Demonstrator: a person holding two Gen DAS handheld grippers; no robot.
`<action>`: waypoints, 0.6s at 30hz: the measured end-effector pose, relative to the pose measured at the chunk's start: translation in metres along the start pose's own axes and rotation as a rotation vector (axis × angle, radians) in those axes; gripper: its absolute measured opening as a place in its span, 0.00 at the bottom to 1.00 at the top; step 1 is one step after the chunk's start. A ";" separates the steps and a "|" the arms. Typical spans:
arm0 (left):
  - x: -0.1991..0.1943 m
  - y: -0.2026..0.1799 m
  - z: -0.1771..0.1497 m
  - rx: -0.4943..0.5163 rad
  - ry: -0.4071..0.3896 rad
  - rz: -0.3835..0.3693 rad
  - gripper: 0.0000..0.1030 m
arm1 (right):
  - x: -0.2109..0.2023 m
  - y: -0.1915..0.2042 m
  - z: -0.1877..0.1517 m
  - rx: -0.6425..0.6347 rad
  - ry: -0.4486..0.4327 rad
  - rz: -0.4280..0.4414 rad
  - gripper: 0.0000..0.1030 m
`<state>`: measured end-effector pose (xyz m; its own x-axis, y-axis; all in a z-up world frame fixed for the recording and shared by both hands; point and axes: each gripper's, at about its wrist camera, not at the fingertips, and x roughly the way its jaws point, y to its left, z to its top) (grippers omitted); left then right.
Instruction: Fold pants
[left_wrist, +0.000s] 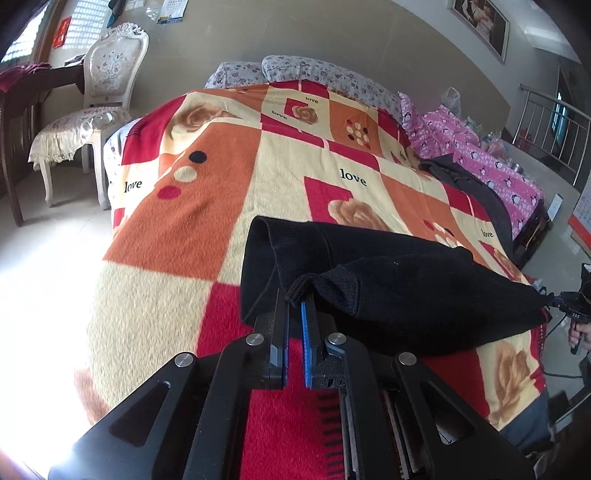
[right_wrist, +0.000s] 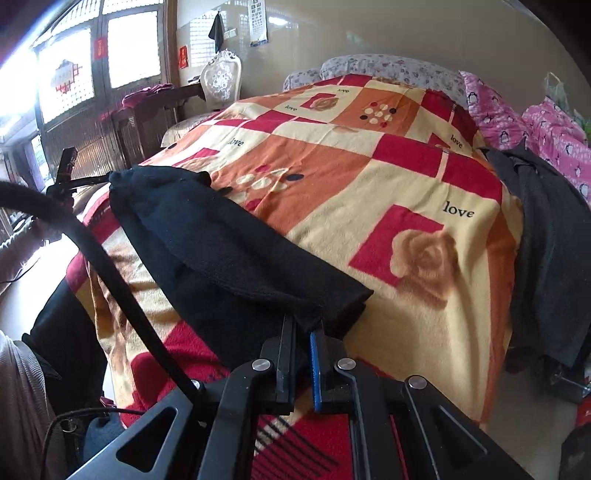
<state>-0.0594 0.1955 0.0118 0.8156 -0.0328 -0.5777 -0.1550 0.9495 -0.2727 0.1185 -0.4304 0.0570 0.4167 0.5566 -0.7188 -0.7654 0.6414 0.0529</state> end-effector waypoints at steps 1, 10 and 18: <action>0.001 0.001 -0.004 -0.001 0.006 0.011 0.04 | -0.001 0.002 -0.004 -0.006 0.007 -0.017 0.05; -0.018 0.047 -0.001 -0.253 -0.049 0.189 0.04 | -0.013 0.002 -0.031 -0.032 0.050 -0.133 0.04; 0.001 -0.068 0.022 -0.006 -0.017 -0.062 0.04 | -0.043 -0.014 0.012 0.084 -0.068 -0.180 0.15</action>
<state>-0.0360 0.1382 0.0465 0.8328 -0.0860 -0.5468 -0.1073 0.9441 -0.3119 0.1176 -0.4567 0.0953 0.5773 0.4616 -0.6736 -0.6334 0.7737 -0.0126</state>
